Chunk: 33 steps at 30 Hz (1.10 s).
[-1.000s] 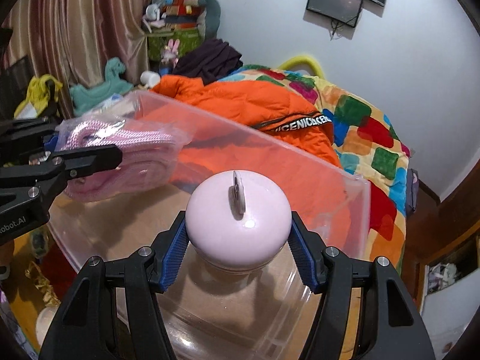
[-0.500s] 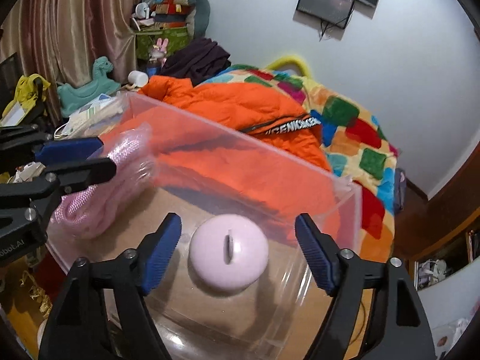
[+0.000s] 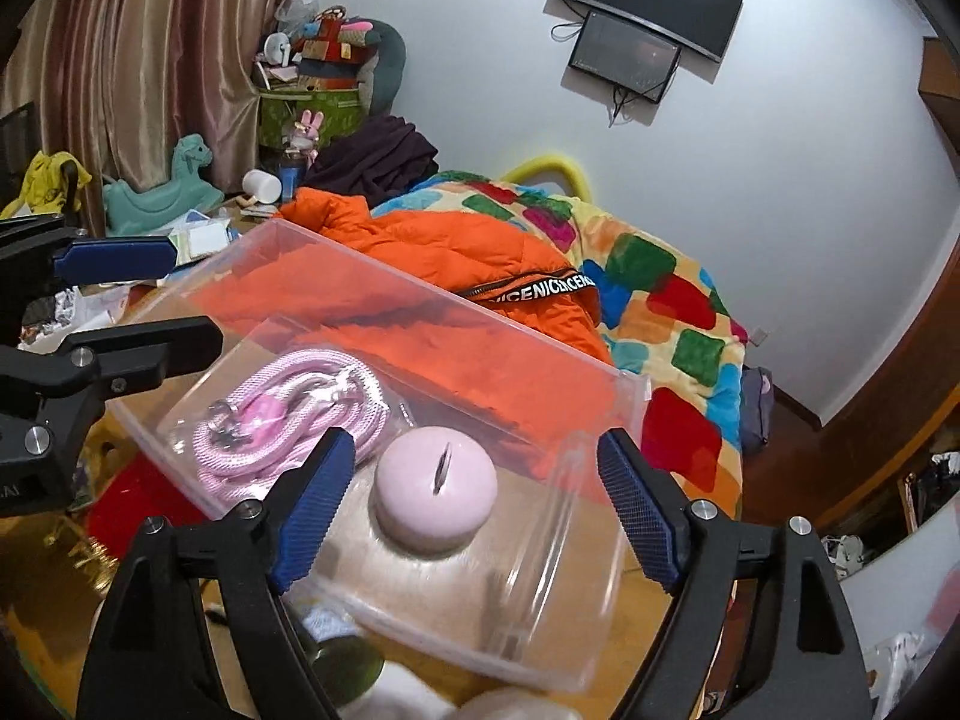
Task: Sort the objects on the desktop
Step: 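Lift both open grippers out of the clear box back over the table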
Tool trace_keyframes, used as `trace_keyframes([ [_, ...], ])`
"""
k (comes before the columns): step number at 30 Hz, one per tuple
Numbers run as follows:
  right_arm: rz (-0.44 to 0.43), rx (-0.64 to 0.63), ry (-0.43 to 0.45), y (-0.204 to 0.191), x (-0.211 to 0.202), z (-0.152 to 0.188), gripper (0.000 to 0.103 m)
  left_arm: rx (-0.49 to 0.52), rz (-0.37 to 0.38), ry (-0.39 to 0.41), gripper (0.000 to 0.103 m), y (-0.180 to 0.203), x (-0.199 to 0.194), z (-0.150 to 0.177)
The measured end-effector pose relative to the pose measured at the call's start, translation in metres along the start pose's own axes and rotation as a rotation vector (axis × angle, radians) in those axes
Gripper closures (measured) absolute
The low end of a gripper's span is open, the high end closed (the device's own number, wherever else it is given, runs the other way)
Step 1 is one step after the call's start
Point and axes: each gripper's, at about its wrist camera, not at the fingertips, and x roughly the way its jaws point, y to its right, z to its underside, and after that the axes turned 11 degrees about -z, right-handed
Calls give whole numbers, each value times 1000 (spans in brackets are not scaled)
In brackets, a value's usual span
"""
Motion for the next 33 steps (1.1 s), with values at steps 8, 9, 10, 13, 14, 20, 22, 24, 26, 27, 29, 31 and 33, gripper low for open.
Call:
trace_keyframes([
  [8,16,-22,56,-13,-44,15,20,1,-23,50,28,-1,-41,9],
  [9,15,-23,62,-14,-48,17,19,0,-24,51,27,-2,-45,10],
  [10,11,-22,71,-15,-54,20,19,-1,-28,54,24,-2,-50,13],
  [13,-9,-12,90,-21,-72,30,18,-1,-33,60,22,-1,-61,21],
  [14,-16,-8,96,-22,-77,34,18,0,-33,61,22,0,-65,24],
  [20,-43,21,113,-24,-100,57,17,8,-21,53,21,5,-85,46],
  [22,-48,29,110,-22,-105,65,17,21,-15,47,19,9,-89,53],
  [24,-50,33,105,-20,-109,73,17,38,-15,39,17,14,-90,61],
  [26,-52,40,98,-18,-112,82,17,56,-3,25,17,18,-89,68],
  [27,-55,47,94,-16,-113,87,17,65,8,15,17,21,-88,72],
  [29,-61,58,83,-14,-113,96,17,83,26,-6,17,27,-86,81],
  [31,-72,73,65,-11,-112,107,17,108,36,-22,17,34,-84,90],
  [33,-78,80,46,-6,-109,116,17,129,44,-32,17,38,-84,99],
])
